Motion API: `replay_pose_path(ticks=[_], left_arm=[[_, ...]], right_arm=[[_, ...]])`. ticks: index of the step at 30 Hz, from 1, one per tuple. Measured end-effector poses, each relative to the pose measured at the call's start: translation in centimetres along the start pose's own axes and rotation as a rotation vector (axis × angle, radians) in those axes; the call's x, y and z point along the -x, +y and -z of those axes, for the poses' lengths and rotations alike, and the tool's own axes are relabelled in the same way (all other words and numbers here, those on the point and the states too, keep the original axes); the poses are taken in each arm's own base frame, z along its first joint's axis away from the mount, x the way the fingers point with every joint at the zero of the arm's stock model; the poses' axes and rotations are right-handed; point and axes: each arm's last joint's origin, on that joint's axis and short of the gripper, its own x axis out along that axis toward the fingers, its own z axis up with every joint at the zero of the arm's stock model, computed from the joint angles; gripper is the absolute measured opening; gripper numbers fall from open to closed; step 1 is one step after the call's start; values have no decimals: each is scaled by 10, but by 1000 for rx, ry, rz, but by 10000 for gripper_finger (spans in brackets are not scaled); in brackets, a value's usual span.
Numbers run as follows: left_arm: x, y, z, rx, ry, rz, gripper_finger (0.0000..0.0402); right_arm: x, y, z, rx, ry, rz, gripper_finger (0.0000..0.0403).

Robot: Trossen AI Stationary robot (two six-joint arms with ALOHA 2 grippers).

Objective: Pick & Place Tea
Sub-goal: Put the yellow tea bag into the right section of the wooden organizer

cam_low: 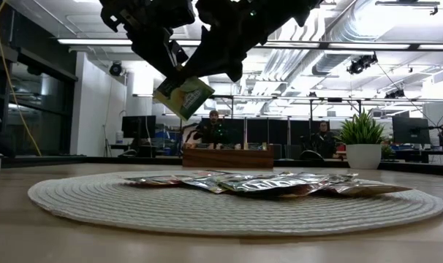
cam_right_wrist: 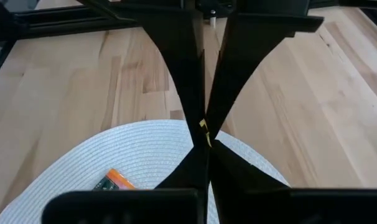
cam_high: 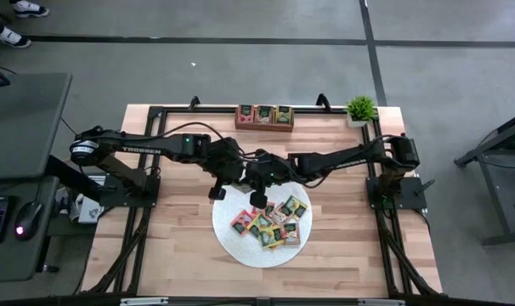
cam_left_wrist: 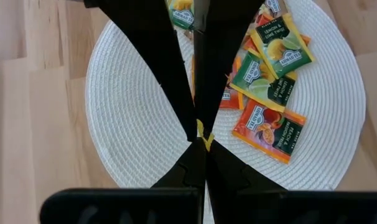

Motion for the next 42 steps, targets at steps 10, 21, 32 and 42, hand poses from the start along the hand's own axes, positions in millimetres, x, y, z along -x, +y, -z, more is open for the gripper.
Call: replay_pose_path(ticks=[10, 21, 32, 42], left_arm=[[0, 3, 2, 19, 35, -97, 5], [2, 2, 15, 29, 185, -155, 107], [15, 1, 36, 16, 99, -209, 152], [5, 21, 55, 113, -298, -20, 152]], right_arm=[[0, -2, 0, -25, -3, 31, 1], [0, -7, 23, -111, 92, 134, 0], [55, -26, 79, -376, -189, 265, 0], [98, -74, 123, -530, -478, 346, 0]])
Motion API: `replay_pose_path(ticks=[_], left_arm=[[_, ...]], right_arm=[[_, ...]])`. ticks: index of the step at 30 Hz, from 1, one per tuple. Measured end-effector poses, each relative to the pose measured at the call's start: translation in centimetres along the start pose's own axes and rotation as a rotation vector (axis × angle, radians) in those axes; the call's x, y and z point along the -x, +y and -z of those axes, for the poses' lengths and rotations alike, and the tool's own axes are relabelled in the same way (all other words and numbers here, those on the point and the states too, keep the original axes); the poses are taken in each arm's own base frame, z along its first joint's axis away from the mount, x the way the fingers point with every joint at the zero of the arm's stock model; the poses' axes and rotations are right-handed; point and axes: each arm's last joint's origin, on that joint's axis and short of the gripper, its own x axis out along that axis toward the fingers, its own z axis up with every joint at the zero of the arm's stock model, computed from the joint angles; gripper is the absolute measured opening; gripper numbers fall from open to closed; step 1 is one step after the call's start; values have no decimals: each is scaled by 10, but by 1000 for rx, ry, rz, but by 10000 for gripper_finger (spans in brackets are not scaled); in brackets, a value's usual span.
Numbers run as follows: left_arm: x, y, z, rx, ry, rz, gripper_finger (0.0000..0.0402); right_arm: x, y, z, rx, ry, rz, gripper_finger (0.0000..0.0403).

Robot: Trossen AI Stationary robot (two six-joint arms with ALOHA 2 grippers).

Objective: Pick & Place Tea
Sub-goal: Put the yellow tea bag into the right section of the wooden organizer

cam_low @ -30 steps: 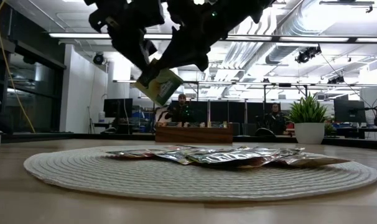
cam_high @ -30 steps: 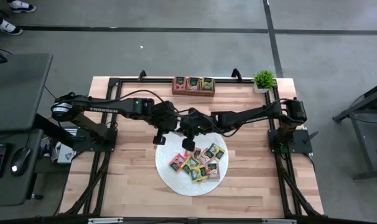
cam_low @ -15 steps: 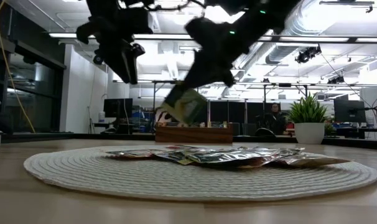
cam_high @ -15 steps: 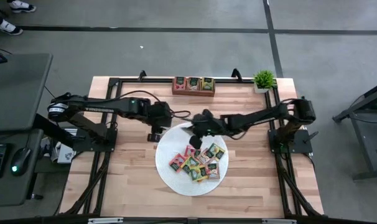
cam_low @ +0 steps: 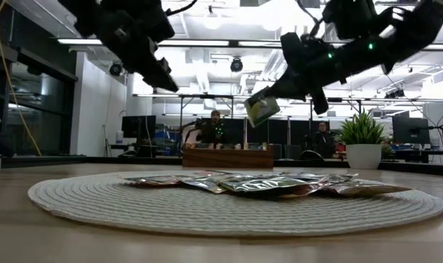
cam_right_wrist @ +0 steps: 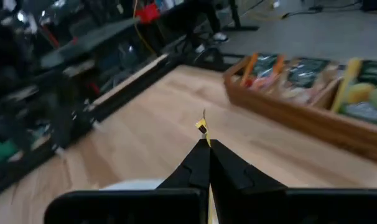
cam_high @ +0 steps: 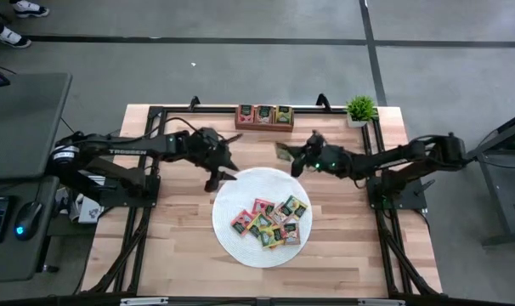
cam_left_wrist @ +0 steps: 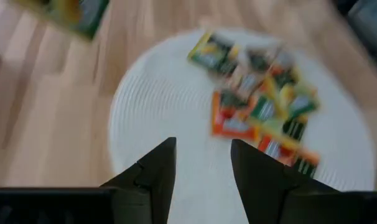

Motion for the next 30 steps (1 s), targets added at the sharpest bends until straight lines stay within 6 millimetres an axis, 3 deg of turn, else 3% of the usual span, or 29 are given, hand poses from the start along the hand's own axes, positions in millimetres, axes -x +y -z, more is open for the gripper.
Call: replay_pose_path(ticks=[5, 15, 23, 30], left_arm=[[1, 11, -1, 34, -130, 60, 152], [9, 30, -12, 80, -287, 9, 152], [9, 49, -18, 129, -392, -11, 152], [8, 51, -14, 129, -369, 8, 152]], right_arm=[[-9, -36, -16, -8, -23, -1, 0], [-23, -109, -62, 0, -49, -20, 0], [-64, -136, -70, 22, 15, -63, 0], [-94, -145, -74, -9, 24, -56, 0]])
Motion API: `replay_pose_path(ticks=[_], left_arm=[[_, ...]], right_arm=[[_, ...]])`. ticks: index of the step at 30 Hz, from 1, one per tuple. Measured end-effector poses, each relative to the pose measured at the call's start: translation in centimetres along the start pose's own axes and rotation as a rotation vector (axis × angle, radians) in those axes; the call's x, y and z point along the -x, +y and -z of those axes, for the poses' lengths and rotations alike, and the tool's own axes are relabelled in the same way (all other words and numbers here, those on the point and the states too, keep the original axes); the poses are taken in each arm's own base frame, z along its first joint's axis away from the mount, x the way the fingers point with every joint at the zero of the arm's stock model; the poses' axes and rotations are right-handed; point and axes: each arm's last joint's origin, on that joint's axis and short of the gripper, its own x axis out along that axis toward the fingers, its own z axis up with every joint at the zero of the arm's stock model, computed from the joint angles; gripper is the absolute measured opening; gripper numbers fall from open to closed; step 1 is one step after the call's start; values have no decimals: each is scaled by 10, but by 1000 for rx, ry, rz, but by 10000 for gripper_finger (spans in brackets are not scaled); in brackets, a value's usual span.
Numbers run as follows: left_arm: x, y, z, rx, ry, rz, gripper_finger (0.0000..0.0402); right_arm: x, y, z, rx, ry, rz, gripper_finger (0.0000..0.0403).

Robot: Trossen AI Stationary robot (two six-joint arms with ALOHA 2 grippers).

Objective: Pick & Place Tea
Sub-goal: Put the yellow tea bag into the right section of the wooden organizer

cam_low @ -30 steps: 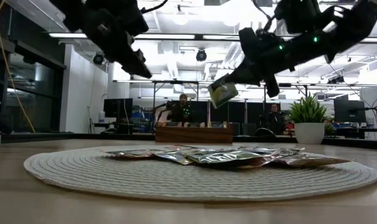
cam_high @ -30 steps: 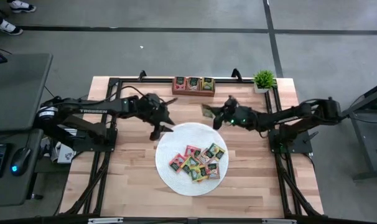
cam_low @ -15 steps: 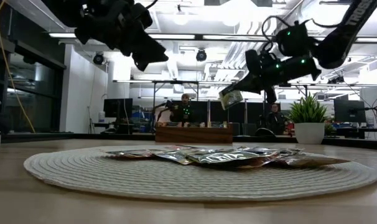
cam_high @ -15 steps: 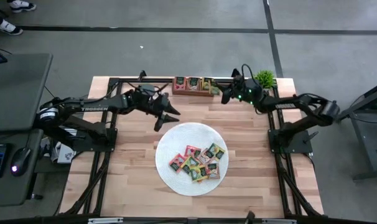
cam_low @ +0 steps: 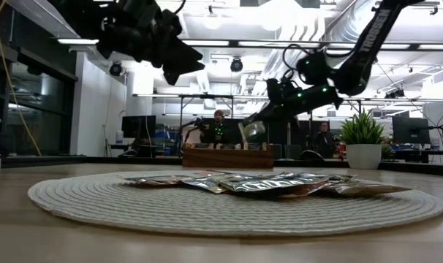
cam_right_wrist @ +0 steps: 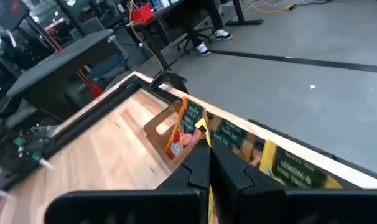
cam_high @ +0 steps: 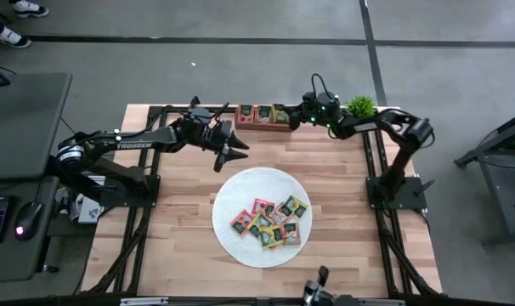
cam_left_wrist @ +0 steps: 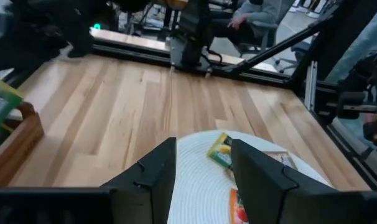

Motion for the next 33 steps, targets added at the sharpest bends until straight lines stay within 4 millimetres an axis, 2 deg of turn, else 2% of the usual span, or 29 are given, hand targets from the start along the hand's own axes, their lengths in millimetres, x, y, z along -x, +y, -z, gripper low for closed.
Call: replay_pose_path(ticks=[5, 27, 33], left_arm=[[0, -1, 0, -4, 3, 34, 152], [0, -3, 4, -40, 34, 94, 152], [0, -3, 6, -33, 52, 96, 152]], right_arm=[[-12, -6, 3, -26, 22, 36, 0], [-11, -13, 12, -40, 62, 207, 1], [-11, -14, 12, -39, 57, 235, 19]])
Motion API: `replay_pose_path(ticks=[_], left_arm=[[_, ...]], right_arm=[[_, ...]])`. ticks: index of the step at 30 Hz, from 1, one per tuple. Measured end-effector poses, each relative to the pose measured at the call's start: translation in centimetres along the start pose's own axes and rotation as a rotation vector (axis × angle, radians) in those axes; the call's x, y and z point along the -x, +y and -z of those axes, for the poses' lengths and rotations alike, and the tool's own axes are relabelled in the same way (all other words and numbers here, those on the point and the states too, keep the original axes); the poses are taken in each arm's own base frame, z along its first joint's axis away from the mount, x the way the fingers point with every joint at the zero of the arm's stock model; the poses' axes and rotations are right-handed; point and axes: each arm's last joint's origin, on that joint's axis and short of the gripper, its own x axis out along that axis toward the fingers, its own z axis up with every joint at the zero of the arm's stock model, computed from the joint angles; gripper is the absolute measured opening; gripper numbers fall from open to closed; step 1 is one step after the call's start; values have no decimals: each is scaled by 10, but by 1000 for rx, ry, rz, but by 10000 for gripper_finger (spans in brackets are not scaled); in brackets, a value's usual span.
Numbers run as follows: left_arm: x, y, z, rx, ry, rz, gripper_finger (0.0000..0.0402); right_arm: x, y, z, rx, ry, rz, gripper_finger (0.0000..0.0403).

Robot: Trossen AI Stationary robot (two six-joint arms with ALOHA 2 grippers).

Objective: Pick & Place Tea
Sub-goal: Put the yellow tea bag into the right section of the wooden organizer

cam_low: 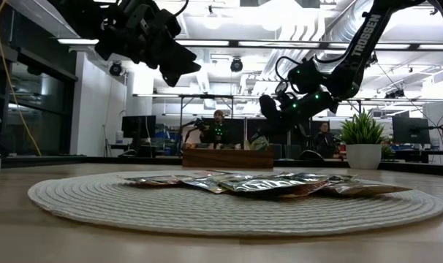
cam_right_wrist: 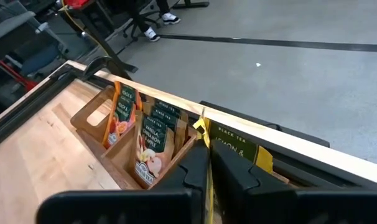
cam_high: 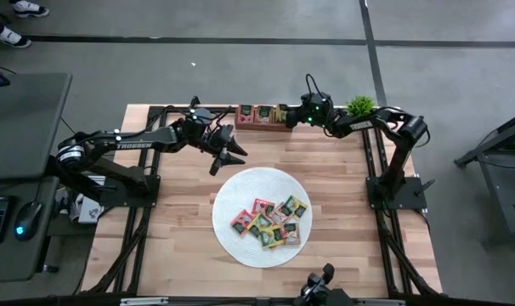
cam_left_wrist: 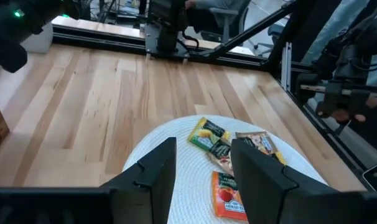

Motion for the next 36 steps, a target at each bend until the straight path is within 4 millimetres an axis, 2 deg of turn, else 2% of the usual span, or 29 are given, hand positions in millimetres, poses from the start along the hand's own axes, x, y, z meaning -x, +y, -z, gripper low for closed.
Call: replay_pose_path(ticks=[14, 22, 26, 30, 33, 36], left_arm=[[0, 0, 0, -7, 0, 0, 152], [0, 0, 0, -7, 0, -1, 152], [0, 0, 0, -8, 0, -2, 152], [0, 0, 1, -13, 9, -3, 152], [0, 0, 3, -12, 31, -3, 152], [0, 0, 6, -13, 54, -1, 152]], right_arm=[[0, 0, -2, -5, -26, 11, 122], [-8, 14, -30, 54, -87, -81, 132], [-12, 27, -48, 65, -80, -211, 121], [-16, 50, -57, 100, 16, -389, 109], [-17, 71, -55, 135, 142, -493, 97], [-17, 92, -45, 197, 279, -519, 81]])
